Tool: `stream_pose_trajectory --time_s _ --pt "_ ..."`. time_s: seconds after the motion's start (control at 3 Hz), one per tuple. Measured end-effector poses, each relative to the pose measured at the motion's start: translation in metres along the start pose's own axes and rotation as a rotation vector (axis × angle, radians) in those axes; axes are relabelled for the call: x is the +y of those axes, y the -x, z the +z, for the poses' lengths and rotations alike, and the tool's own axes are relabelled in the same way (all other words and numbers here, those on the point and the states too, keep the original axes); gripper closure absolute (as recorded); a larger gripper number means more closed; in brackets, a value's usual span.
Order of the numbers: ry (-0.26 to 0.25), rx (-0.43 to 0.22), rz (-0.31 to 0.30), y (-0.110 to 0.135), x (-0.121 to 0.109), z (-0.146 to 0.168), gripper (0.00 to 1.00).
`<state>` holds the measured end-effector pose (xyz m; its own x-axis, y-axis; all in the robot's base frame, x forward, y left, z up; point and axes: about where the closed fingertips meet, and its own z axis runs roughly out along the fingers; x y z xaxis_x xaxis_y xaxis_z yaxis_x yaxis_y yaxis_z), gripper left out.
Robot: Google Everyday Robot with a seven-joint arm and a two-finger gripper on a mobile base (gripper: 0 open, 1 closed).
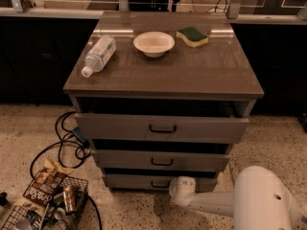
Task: Close bottom drawer
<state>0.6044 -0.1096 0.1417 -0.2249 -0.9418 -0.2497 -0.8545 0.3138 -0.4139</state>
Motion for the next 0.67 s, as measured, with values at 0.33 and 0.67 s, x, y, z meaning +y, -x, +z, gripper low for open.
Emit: stream_pose_trajectory --time_s 0.33,0.67 --pt "0.001 0.0 0.0 0.0 0.001 0.001 0.13" --pt "0.001 0.0 0.0 0.002 0.013 -0.004 0.0"
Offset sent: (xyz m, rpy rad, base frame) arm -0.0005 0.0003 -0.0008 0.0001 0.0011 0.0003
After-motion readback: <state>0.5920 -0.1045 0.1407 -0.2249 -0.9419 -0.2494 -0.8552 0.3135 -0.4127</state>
